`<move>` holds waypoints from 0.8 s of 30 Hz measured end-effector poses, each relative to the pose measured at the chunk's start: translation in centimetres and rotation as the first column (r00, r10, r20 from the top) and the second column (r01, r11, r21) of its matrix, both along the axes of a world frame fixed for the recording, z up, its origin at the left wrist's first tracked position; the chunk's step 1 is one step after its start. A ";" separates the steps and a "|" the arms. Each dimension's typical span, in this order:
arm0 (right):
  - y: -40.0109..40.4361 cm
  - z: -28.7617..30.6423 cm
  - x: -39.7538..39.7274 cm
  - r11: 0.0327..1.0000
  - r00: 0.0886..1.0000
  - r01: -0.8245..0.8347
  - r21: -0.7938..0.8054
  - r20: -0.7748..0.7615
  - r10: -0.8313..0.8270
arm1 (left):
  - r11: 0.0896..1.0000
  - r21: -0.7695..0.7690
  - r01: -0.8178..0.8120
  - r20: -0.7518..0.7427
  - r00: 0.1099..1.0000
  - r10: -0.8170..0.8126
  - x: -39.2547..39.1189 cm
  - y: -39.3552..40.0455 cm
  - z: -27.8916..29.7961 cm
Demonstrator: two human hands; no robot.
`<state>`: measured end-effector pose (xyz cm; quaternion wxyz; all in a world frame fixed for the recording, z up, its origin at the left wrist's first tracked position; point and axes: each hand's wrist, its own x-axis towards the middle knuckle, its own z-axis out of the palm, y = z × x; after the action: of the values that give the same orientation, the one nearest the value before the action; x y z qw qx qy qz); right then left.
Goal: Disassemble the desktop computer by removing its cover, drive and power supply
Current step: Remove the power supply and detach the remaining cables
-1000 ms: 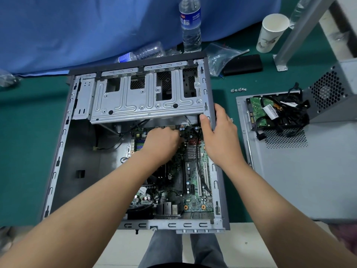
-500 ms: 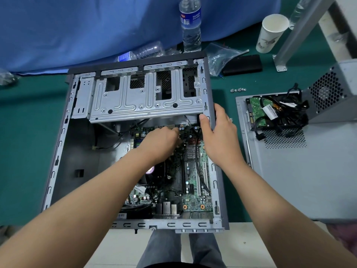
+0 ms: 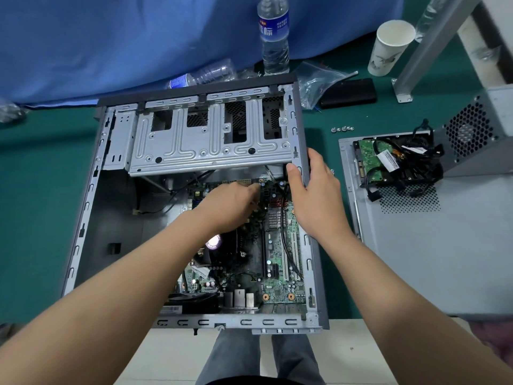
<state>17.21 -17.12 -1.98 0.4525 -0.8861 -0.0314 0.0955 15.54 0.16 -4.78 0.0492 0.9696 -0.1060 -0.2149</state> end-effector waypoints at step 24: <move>0.0 0.0 -0.1 1.000 1.000 0.014 0.011 0.005 -0.014 | 0.978 0.205 0.046 -0.184 0.983 -0.007 2.5 -2.6 1.7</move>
<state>17.12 -17.08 -1.94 0.4578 -0.8841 -0.0270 0.0901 18.05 -2.46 -3.13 -0.0460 0.9442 -0.0909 -0.3133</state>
